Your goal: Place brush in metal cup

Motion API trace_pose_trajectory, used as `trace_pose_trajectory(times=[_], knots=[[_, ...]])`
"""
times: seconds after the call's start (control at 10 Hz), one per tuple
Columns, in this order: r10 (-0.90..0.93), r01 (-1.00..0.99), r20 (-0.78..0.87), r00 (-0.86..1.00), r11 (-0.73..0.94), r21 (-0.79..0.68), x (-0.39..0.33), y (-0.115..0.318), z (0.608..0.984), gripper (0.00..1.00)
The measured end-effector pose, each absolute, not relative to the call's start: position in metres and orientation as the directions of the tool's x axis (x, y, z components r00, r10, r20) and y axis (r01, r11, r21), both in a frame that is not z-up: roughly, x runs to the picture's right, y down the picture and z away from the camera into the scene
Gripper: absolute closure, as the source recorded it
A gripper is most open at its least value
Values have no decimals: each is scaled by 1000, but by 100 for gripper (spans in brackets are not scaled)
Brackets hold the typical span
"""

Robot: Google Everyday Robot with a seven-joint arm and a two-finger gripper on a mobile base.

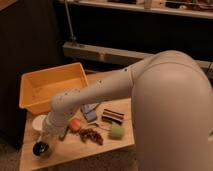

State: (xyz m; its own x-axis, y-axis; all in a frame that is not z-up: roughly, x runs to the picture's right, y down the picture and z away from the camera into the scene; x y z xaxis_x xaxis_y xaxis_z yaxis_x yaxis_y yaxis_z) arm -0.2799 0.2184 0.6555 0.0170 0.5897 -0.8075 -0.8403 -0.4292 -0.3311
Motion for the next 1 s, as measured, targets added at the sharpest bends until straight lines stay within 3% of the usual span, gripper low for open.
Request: trace_pose_trajectory(times=[0.7,1.0], knots=[[571,-849,-820,21,-424,-317,-281,218,662,23],[567,-850,-823,15,-426,-310,-279,218,665,20]])
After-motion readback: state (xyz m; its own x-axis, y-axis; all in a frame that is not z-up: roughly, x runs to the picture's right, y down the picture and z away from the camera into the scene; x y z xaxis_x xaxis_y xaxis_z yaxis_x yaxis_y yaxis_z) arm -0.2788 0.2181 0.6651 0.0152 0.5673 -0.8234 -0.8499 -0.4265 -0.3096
